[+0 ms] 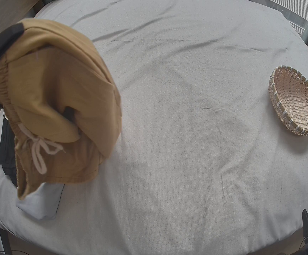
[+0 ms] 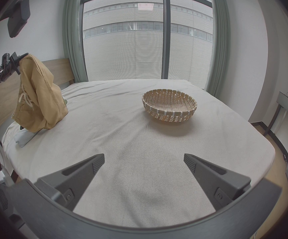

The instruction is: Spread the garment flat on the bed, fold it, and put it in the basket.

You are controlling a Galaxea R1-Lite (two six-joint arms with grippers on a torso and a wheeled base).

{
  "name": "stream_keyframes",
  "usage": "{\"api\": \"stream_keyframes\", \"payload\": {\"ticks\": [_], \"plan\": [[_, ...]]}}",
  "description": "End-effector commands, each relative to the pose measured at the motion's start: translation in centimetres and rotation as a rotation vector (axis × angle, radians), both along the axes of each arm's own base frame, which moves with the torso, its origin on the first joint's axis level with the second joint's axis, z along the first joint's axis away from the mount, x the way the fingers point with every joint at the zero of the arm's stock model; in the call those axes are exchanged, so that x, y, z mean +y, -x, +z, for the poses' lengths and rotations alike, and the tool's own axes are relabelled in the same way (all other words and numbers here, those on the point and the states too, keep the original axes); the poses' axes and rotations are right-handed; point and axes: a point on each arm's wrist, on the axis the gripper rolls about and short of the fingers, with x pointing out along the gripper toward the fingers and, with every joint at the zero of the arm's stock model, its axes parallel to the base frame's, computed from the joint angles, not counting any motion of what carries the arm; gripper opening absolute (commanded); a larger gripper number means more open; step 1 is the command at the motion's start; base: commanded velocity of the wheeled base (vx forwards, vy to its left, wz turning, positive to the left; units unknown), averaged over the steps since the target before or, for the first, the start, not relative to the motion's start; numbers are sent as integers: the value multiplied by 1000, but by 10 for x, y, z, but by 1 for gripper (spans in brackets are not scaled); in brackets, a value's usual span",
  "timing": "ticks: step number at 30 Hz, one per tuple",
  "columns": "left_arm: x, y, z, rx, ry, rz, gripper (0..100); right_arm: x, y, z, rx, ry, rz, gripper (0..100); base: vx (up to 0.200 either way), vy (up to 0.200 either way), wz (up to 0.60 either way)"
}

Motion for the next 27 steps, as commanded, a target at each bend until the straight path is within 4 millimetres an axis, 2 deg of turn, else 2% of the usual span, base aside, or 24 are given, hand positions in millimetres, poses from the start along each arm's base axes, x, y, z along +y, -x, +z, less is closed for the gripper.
{"api": "stream_keyframes", "payload": {"ticks": [1, 2, 4, 7, 8, 10, 12, 14, 15, 17, 20, 24, 27], "plan": [[-53, -33, 3, 6, -42, -110, 0, 0, 0, -5, 5, 0, -1, 100, 0, 0, 0], [-75, -49, 7, -20, -47, -98, 0, 0, 0, -5, 5, 0, -1, 100, 0, 0, 0], [-94, -56, 12, -40, -40, -106, 0, 0, 0, -5, 5, -2, -3, 100, 0, 0, 0], [-113, -52, 25, -64, -11, -142, 0, 0, 0, -5, 5, -2, -3, 100, 0, 0, 0], [-119, -47, 35, -78, 11, -159, 0, 0, 0, -5, 5, -2, -1, 100, 0, 0, 0], [-120, -42, 45, -91, 24, -173, 0, 0, 0, -5, 5, -2, -1, 100, 0, 0, 0], [-115, -38, 59, -106, 37, -173, 0, 0, 0, -5, 3, -2, -1, 100, 0, 0, 0], [-113, -36, 64, -108, 42, -171, 0, 0, 0, -5, 3, -2, -1, 100, 0, 0, 0], [-96, -23, 84, -133, 65, -165, 0, 0, 0, -5, 3, -2, -1, 100, 0, 0, 0], [-78, -7, 100, -141, 70, -161, 0, 0, 0, -5, 5, 0, -1, 100, 0, 0, 0], [-56, 11, 114, -154, 77, -162, 0, 0, 0, -5, 5, 0, -1, 100, 0, 0, 0], [-35, 26, 119, -175, 88, -145, 0, 0, 0, -5, 3, -2, -1, 100, 0, 0, 0], [-30, 29, 115, -166, 82, -137, 0, 0, 0, -5, 5, -2, -1, 100, 0, 0, 0]]}}
